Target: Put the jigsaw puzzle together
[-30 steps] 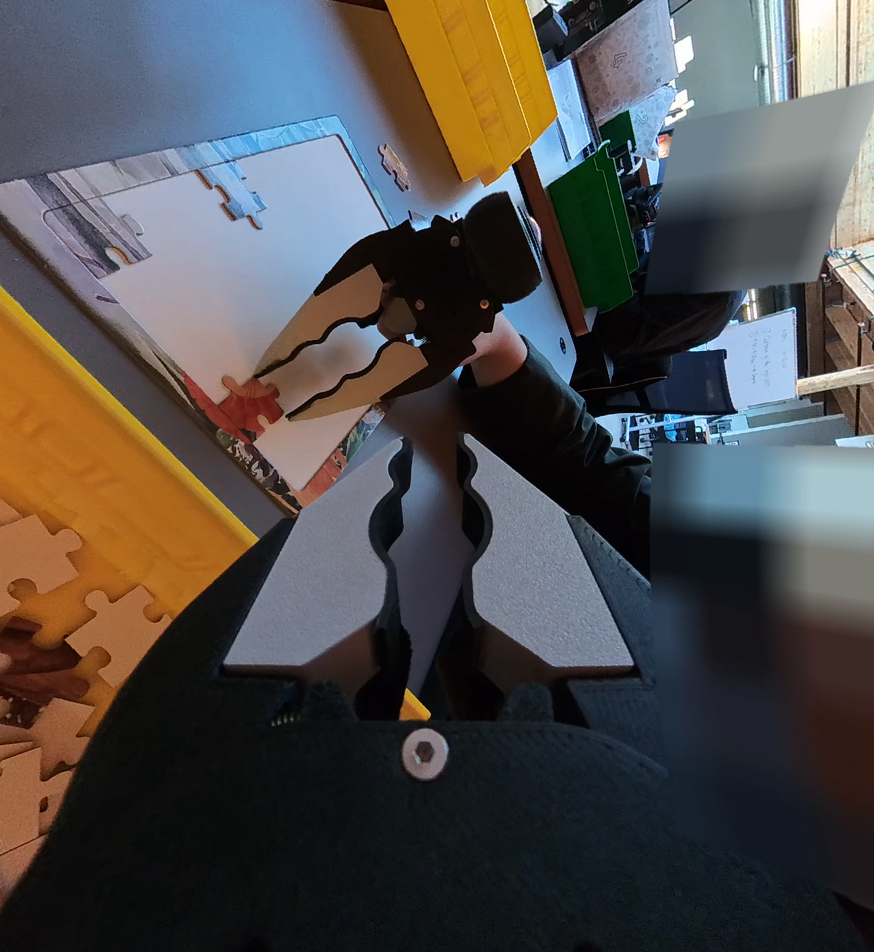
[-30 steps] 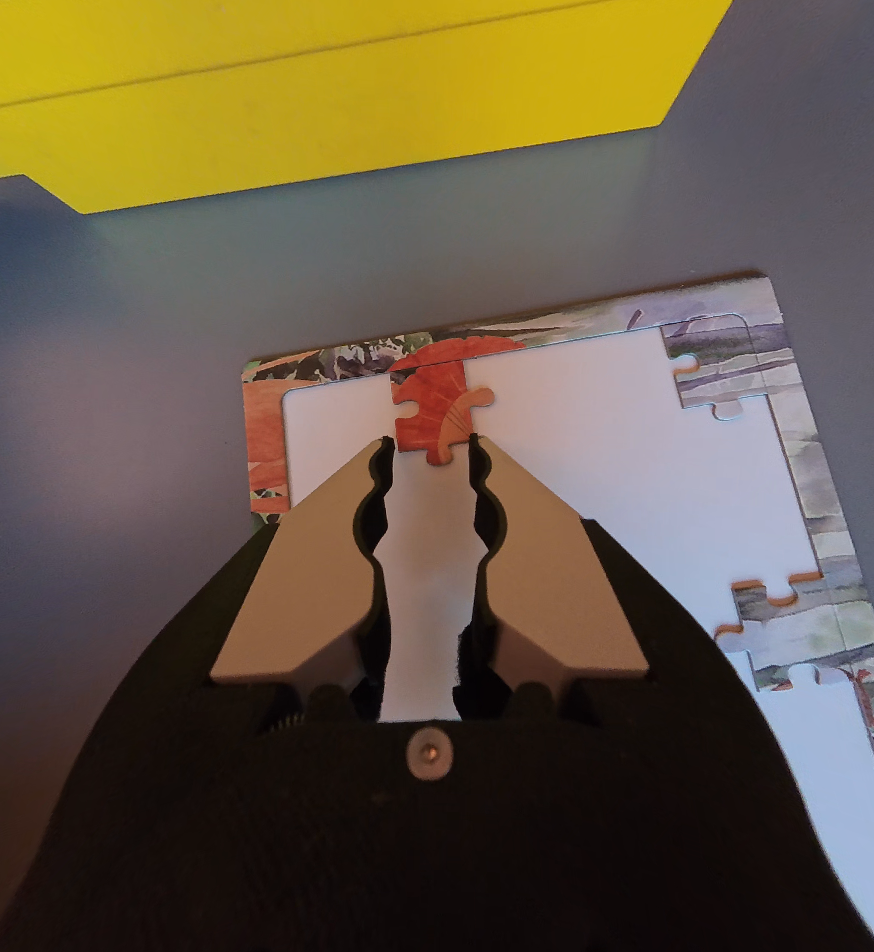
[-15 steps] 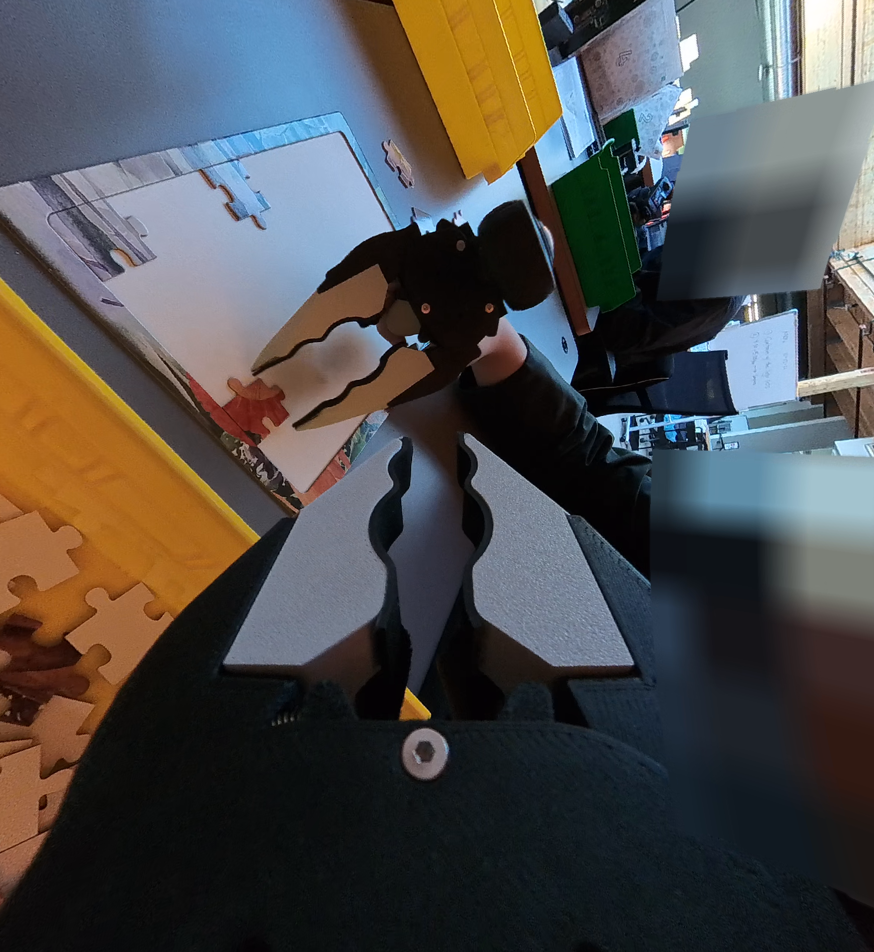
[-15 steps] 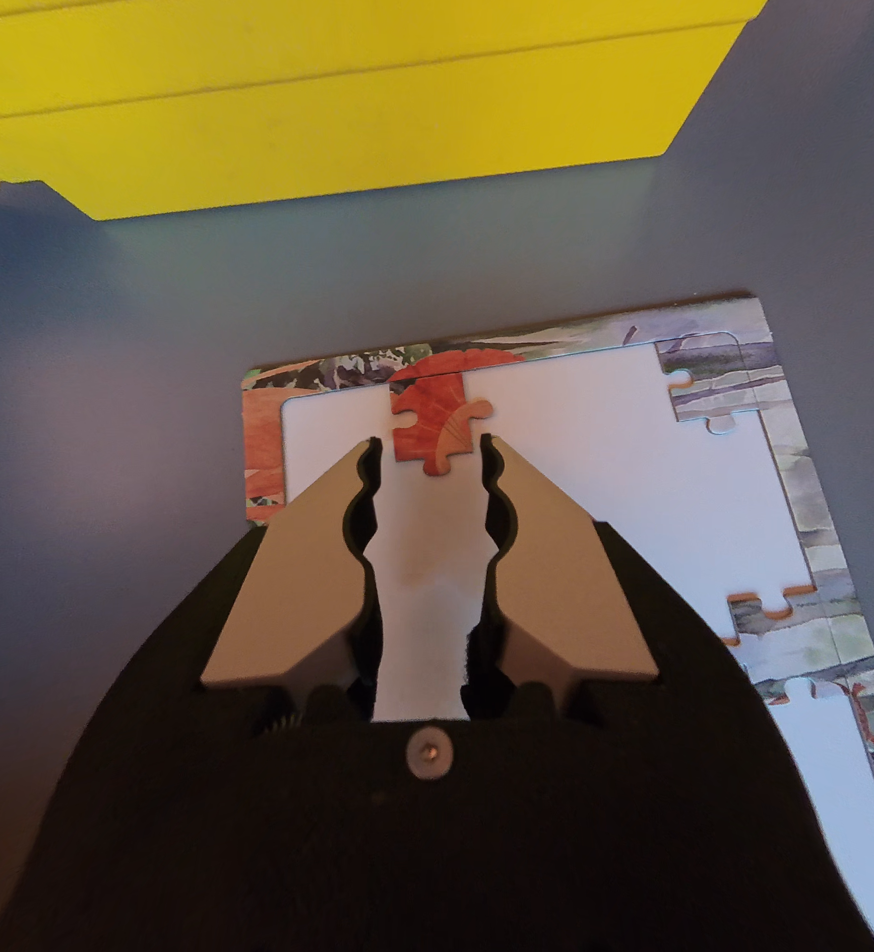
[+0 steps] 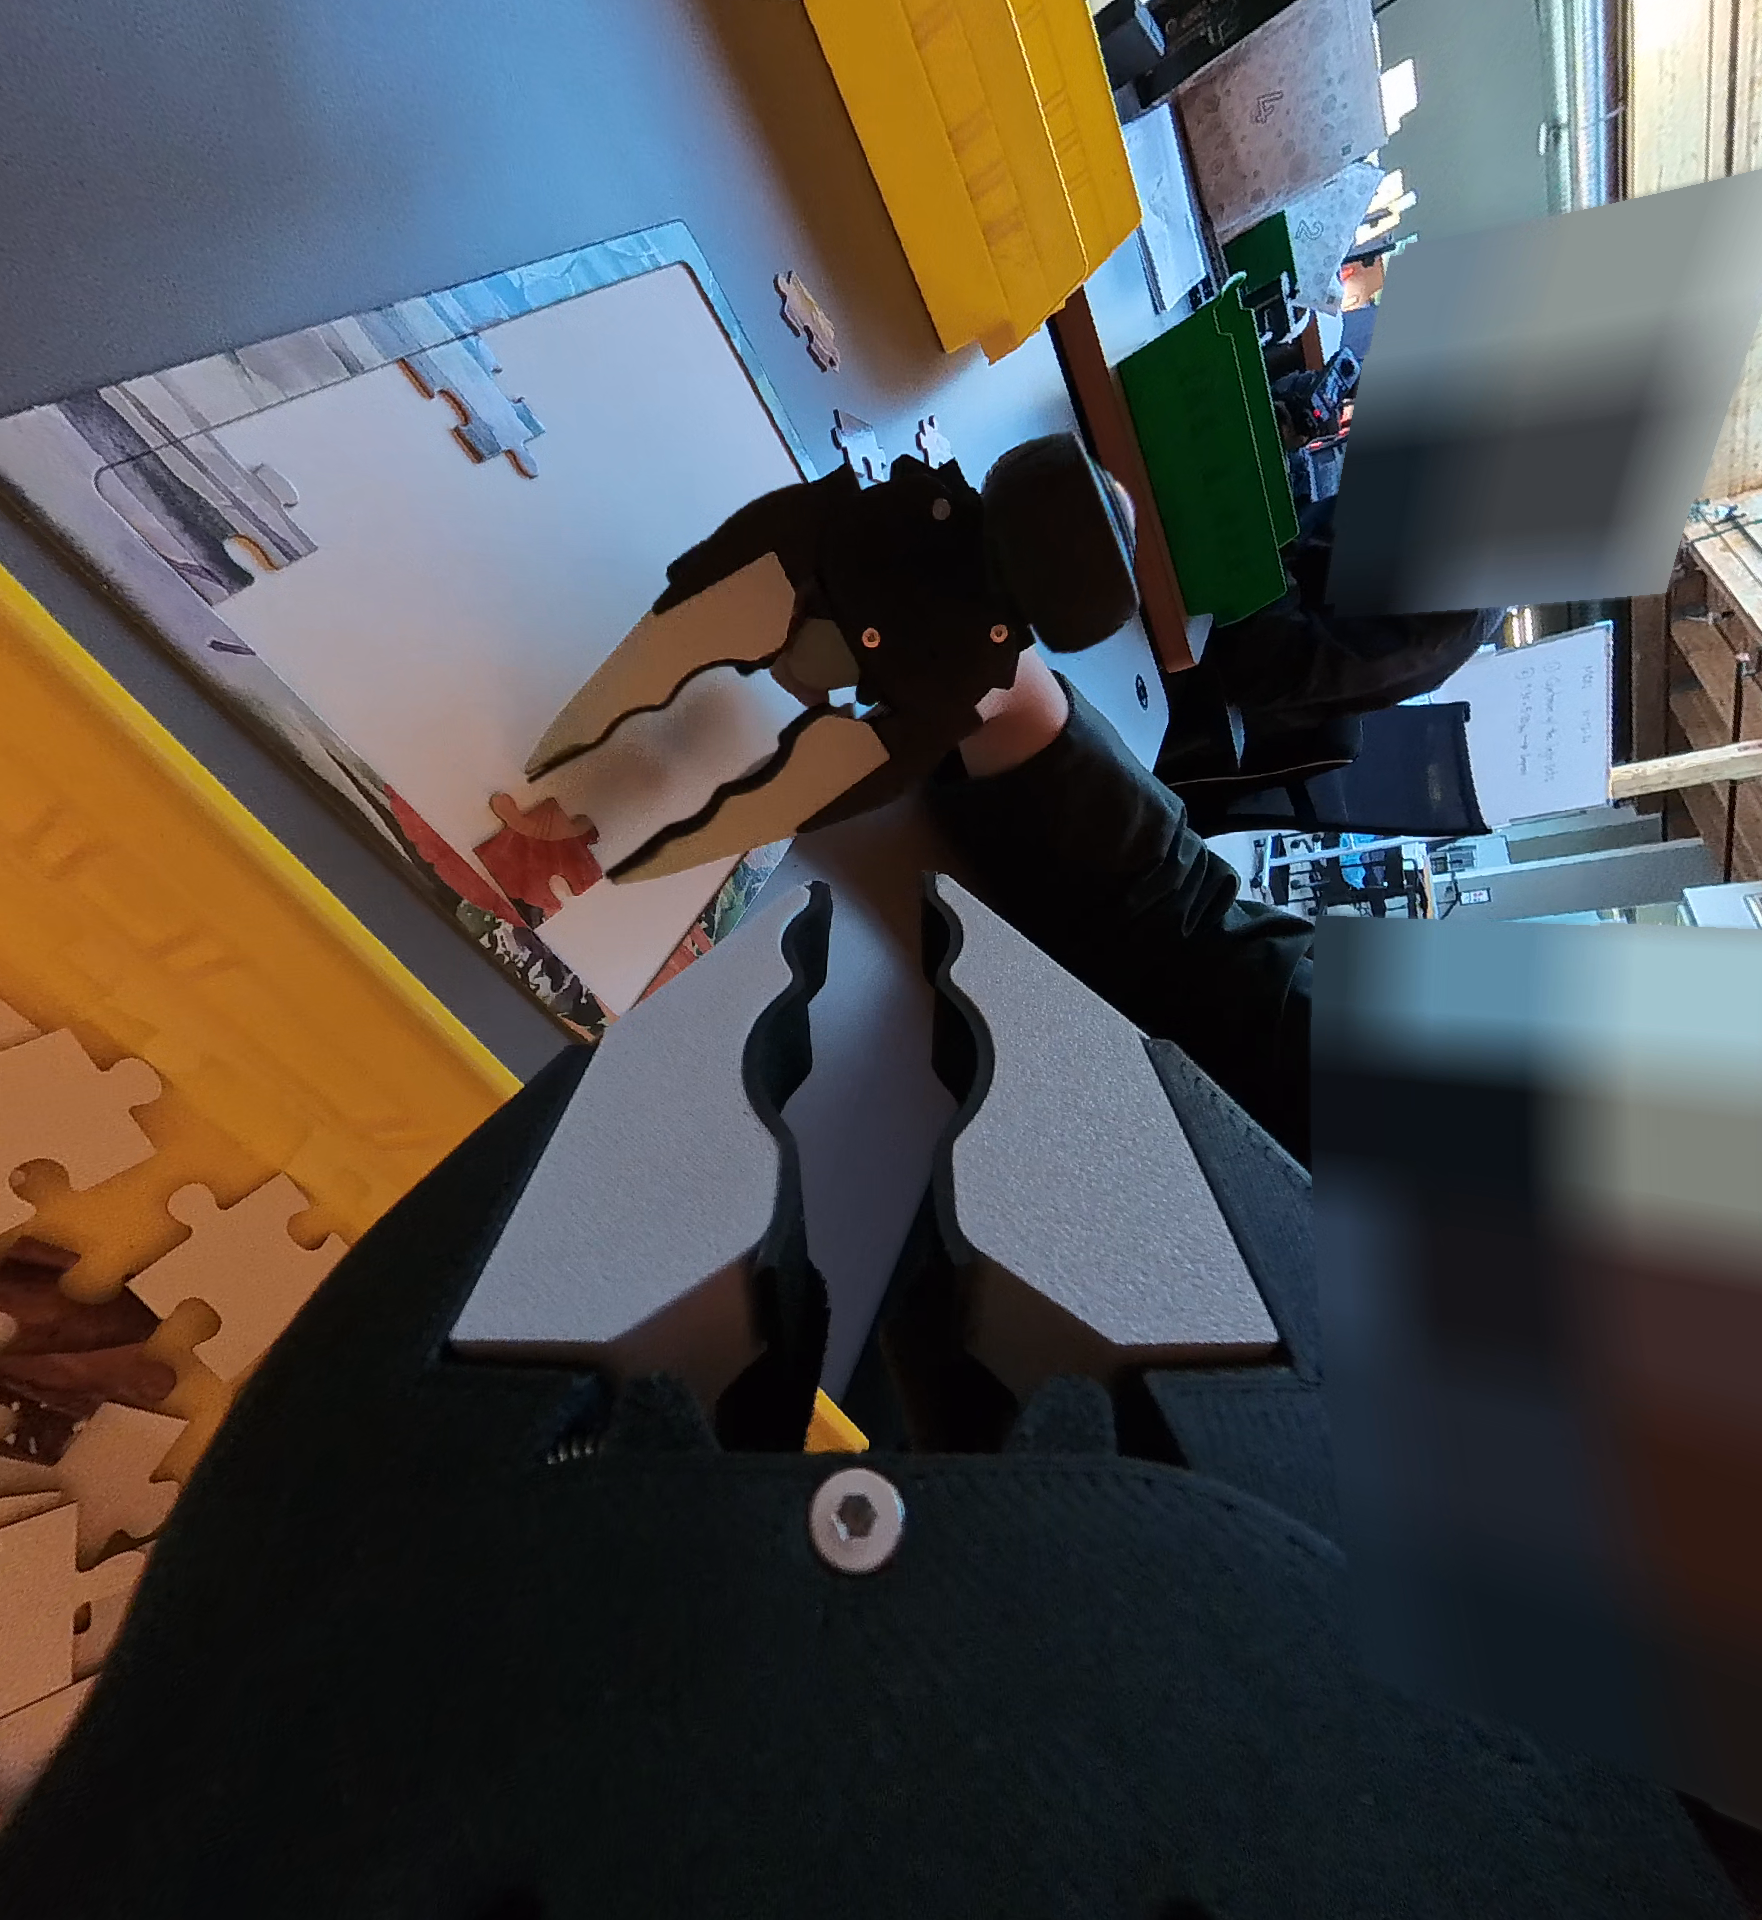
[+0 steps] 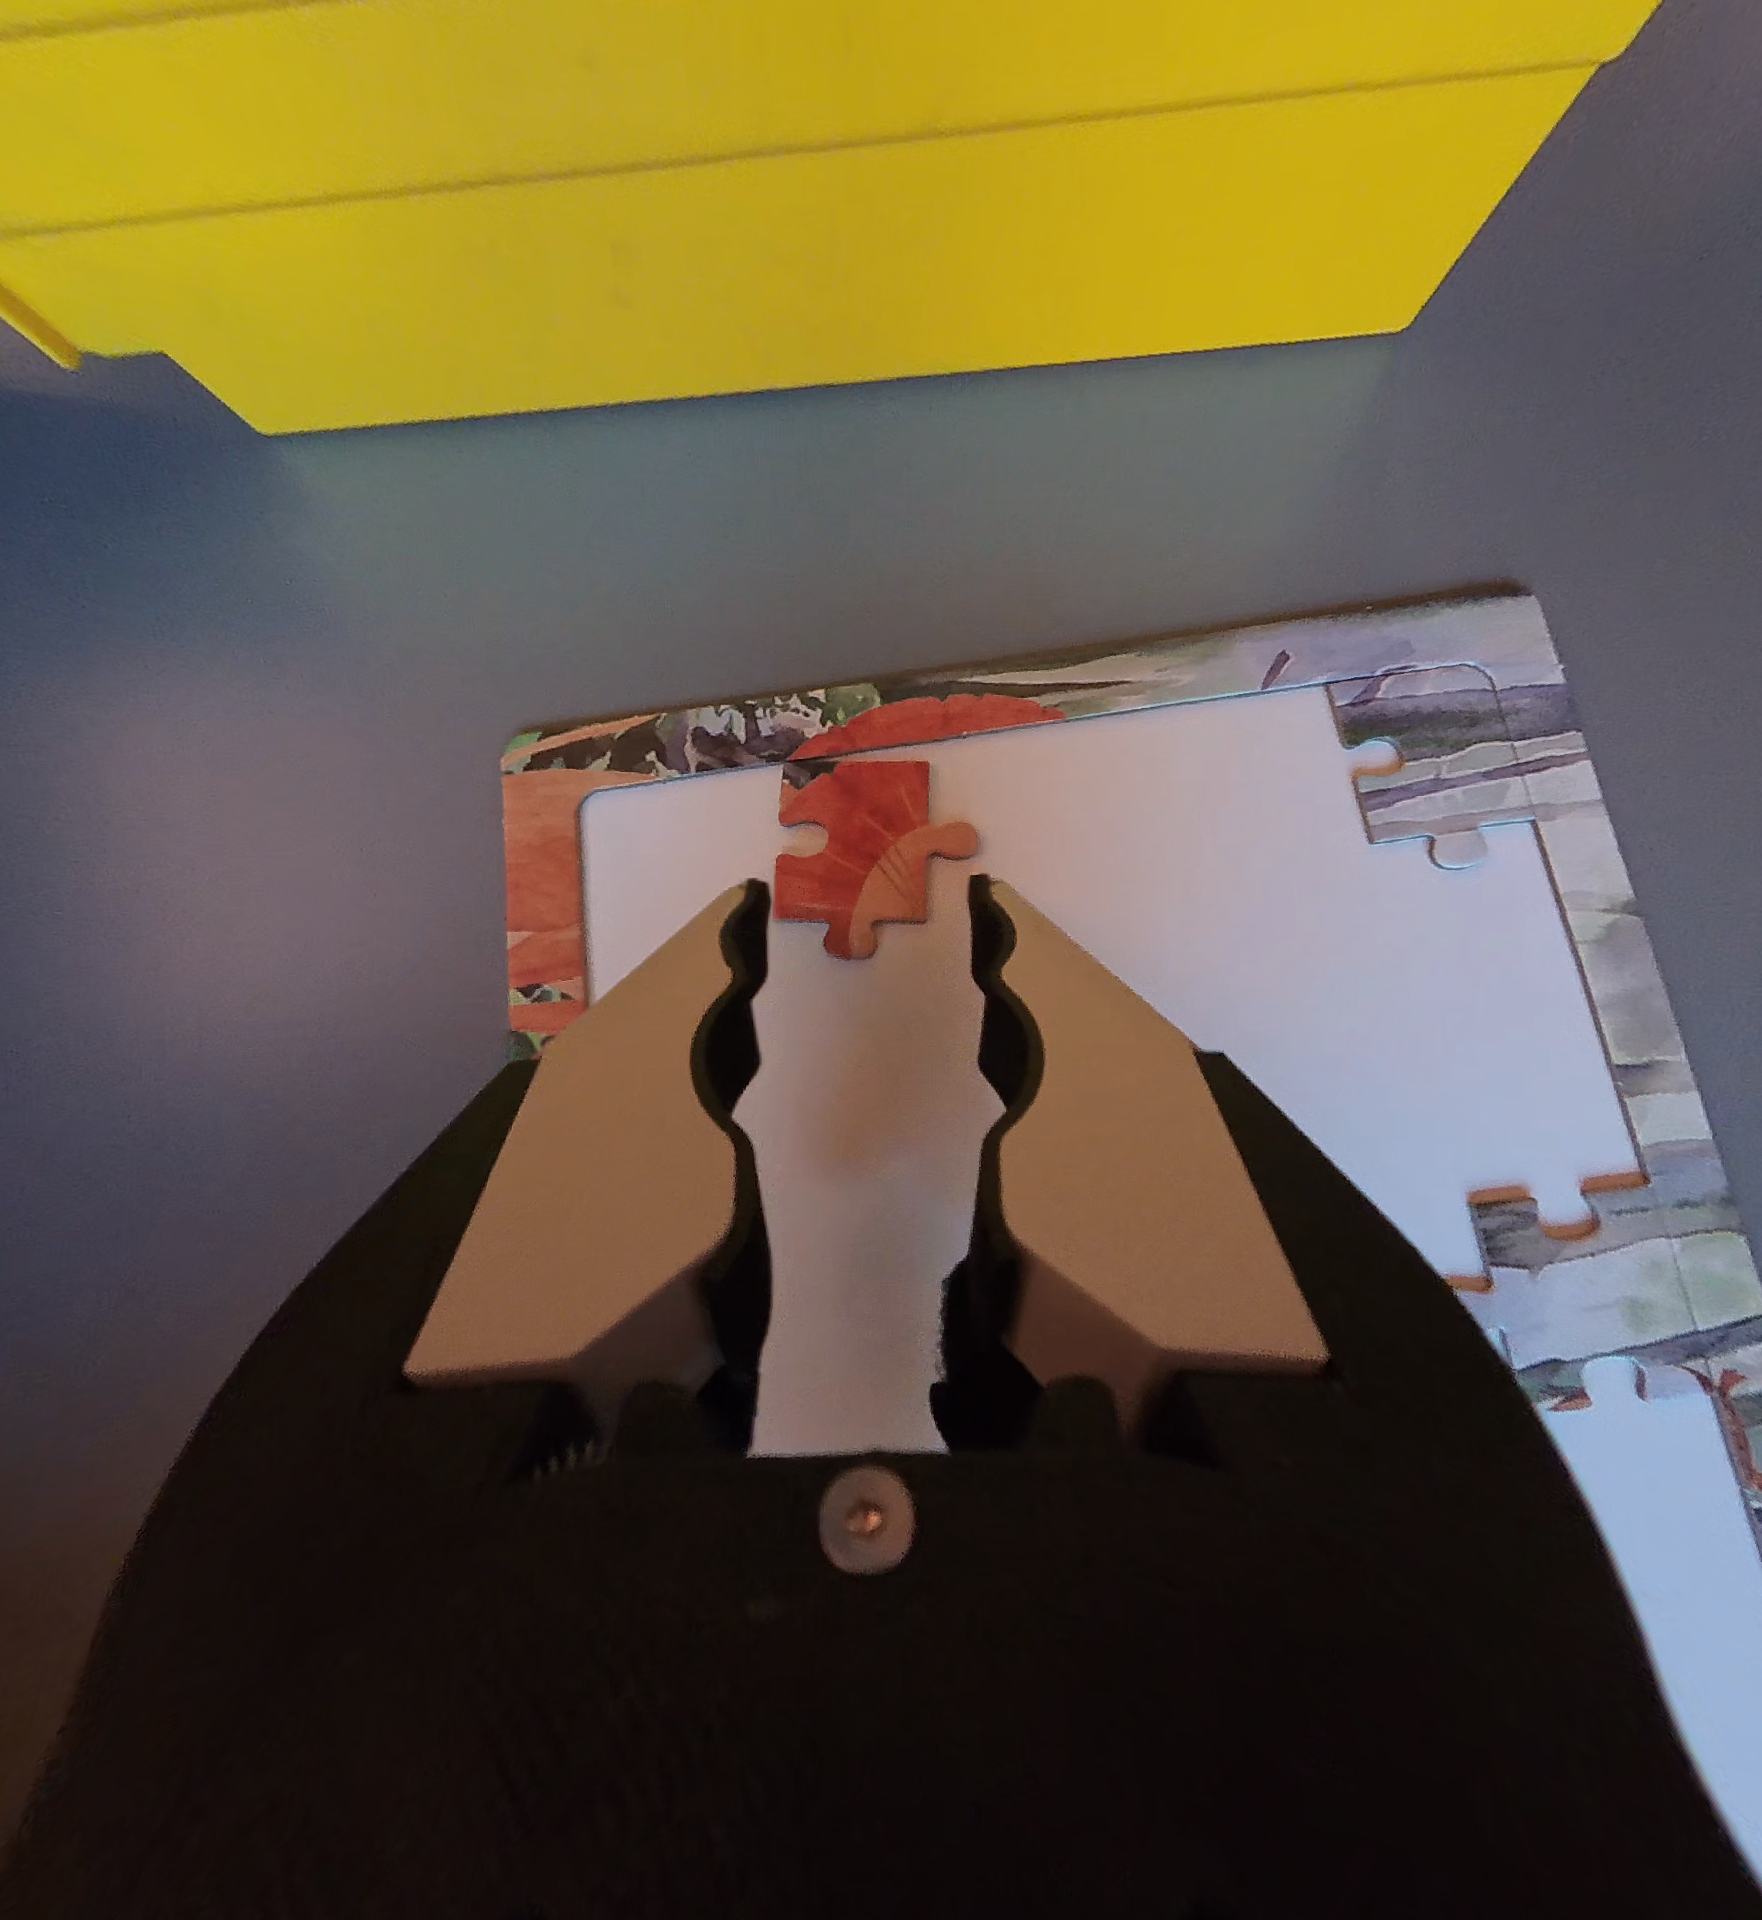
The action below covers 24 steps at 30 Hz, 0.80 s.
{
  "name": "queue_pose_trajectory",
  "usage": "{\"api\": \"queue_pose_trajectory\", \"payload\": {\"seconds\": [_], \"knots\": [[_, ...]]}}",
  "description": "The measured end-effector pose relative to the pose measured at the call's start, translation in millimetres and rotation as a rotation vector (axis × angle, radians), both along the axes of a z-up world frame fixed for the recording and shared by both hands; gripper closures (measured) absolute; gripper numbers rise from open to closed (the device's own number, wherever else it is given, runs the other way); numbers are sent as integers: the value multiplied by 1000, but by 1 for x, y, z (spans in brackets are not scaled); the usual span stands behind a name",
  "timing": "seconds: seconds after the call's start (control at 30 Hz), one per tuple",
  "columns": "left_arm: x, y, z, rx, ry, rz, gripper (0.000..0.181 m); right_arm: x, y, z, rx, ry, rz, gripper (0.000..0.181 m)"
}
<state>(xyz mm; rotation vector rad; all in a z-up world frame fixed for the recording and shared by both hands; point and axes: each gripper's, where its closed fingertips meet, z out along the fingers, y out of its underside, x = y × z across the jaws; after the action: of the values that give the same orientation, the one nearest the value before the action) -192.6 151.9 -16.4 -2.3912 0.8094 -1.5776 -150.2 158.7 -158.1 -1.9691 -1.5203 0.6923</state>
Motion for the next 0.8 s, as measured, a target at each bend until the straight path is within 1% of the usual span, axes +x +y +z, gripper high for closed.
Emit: {"api": "queue_pose_trajectory", "payload": {"seconds": [0.1, 0.17, 0.2, 0.27, 0.53, 0.57, 0.6, 0.67, 0.7, 0.73, 0.8], "knots": [[0, 0, 0, -1, 1, -1, 166, -1, -3, -3, -16, -6, -4, 138], [0, 0, -1, -2, 3, -2, 166, -2, -3, -4, 9, -12, -3, 139], [0, 0, -1, -3, 4, -2, 166, -2, -2, -4, 24, -20, -5, 141], [0, 0, -1, -4, 4, -1, 166, -2, -3, -4, 45, -30, 8, 151], [1, 0, -2, -4, 10, -2, 165, -1, 0, -4, 61, -16, 5, 153], [1, -1, -2, -4, 10, -3, 165, -1, -1, -3, 65, -17, 8, 156], [1, -1, -2, -5, 11, -3, 165, -1, -2, -2, 68, -15, 16, 166], [1, -1, -2, -6, 10, -3, 165, -1, -5, 0, 67, -10, 37, 172], [1, -1, -2, -7, 10, -3, 165, -1, -6, 1, 68, -7, 40, 171], [0, 0, -2, -8, 10, -2, 165, -1, -5, 1, 70, -9, 37, 166], [0, 0, -2, -11, 9, 0, 165, -1, -4, 1, 56, -12, 13, 148]]}}
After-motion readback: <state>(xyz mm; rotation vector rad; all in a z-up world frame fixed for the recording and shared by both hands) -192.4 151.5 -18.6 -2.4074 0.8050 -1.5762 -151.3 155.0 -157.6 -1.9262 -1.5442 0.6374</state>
